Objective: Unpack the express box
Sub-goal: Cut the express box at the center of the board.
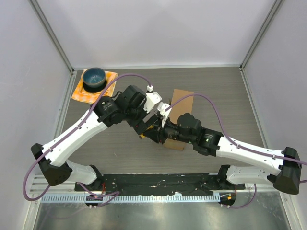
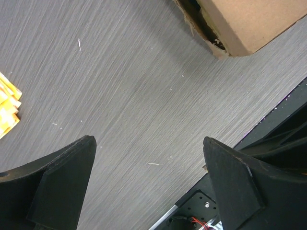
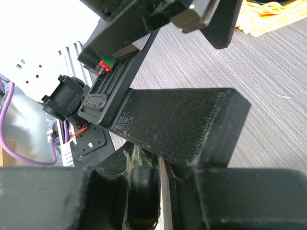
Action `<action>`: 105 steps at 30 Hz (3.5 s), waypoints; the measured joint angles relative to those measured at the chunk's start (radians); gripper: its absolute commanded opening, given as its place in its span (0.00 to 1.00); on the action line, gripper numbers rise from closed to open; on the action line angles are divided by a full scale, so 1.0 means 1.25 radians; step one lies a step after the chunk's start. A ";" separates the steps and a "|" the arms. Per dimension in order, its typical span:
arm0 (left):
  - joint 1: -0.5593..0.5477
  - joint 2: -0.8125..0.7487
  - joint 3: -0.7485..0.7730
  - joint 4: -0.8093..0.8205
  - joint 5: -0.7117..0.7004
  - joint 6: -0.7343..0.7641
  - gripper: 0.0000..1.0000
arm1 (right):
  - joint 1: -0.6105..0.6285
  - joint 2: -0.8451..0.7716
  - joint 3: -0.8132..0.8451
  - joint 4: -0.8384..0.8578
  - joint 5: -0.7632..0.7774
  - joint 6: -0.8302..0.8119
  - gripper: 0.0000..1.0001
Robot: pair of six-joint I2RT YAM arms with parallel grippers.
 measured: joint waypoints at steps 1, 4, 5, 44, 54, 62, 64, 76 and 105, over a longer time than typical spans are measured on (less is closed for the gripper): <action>0.000 0.000 0.003 -0.005 -0.006 -0.002 1.00 | 0.000 0.004 0.000 0.006 0.000 0.004 0.11; -0.002 0.005 0.017 -0.017 -0.018 -0.002 1.00 | 0.000 0.004 0.000 0.020 0.005 0.008 0.10; -0.002 0.007 0.022 -0.020 -0.022 -0.002 1.00 | 0.000 0.003 -0.001 0.024 0.009 0.010 0.04; 0.113 0.062 -0.301 0.304 0.229 0.226 1.00 | -0.385 0.011 0.012 -0.160 0.789 -0.001 0.01; 0.038 0.056 -0.391 0.353 0.225 0.237 0.95 | -0.496 0.270 0.015 -0.068 0.542 0.095 0.01; -0.067 0.064 -0.388 0.365 0.226 0.240 0.93 | -0.501 0.407 0.087 0.085 0.335 0.170 0.01; -0.078 0.074 -0.383 0.367 0.229 0.238 0.92 | -0.501 0.418 0.092 0.099 0.290 0.178 0.01; -0.080 0.089 -0.291 0.291 0.239 0.225 0.93 | -0.528 0.399 0.064 0.186 0.054 0.190 0.01; 0.185 0.290 0.181 0.037 0.355 0.847 1.00 | -0.530 -0.410 -0.243 -0.048 -0.201 0.138 0.01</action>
